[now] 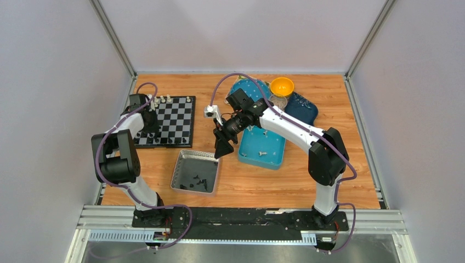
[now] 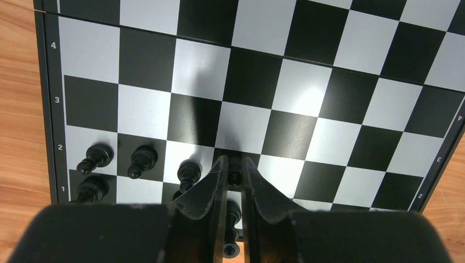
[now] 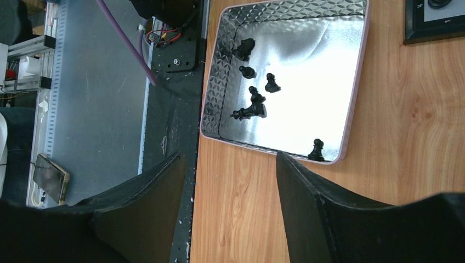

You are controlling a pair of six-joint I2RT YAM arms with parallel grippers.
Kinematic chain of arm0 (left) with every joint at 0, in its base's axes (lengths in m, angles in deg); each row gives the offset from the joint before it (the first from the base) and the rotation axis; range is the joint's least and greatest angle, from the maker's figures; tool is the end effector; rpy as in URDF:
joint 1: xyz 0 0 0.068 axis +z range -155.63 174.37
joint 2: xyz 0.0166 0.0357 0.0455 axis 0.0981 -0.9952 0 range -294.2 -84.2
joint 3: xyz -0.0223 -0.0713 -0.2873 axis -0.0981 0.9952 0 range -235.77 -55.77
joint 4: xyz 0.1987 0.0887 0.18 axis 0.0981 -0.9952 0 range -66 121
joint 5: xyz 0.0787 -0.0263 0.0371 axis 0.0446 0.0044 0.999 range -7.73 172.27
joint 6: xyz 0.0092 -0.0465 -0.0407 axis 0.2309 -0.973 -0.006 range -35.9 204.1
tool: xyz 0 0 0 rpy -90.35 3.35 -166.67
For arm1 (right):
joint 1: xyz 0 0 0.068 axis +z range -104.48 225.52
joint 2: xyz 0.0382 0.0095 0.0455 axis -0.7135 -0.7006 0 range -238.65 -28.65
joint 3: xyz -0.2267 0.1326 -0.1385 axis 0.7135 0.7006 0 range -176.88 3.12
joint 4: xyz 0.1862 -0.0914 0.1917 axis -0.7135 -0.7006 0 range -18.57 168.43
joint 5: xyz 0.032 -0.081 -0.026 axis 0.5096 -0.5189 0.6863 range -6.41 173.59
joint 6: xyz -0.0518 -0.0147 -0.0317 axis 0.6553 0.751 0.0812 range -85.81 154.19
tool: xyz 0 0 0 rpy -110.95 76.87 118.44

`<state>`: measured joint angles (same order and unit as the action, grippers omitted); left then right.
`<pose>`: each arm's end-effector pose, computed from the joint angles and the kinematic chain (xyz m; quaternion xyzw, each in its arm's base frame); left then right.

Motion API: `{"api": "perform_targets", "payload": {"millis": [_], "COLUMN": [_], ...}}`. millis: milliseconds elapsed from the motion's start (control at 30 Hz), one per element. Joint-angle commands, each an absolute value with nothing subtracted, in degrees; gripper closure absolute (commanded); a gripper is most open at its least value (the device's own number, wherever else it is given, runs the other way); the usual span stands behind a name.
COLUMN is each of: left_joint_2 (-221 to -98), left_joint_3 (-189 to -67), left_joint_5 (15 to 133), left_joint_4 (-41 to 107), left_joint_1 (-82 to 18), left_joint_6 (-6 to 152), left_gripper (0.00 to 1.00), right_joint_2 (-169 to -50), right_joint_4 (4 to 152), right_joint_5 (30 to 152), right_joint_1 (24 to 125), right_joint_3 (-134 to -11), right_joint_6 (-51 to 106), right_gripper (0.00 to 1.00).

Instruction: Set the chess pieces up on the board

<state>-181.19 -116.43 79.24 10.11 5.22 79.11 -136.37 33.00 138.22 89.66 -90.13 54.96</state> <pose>0.3656 0.0675 0.1880 -0.1248 0.9509 -0.0109 0.2830 0.2834 0.3290 0.2921 -0.5610 0.6601 0.4807 0.1362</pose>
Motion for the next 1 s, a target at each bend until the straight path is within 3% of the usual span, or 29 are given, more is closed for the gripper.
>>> {"api": "perform_targets", "payload": {"millis": [0,833,967], "left_joint_2": [-182.02,-177.55,-172.89], "left_joint_3": [-117.64,-125.72,-126.08], "left_joint_5": [79.81,78.85,77.0], "left_joint_4": [8.85,4.37,3.23], "left_joint_1": [4.83,4.83,4.92], "left_joint_6": [79.89,79.8,79.45], "left_gripper": [0.77,0.63,0.55], "right_joint_2": [-136.23,-136.58,-136.93], "right_joint_4": [33.08,31.41,30.35], "right_joint_5": [139.57,140.01,142.38], "right_joint_1": [89.73,89.82,89.82], "right_joint_3": [-90.84,-91.36,-91.89], "right_joint_6": [56.34,58.35,63.87], "right_gripper": [0.35,0.35,0.35]}}
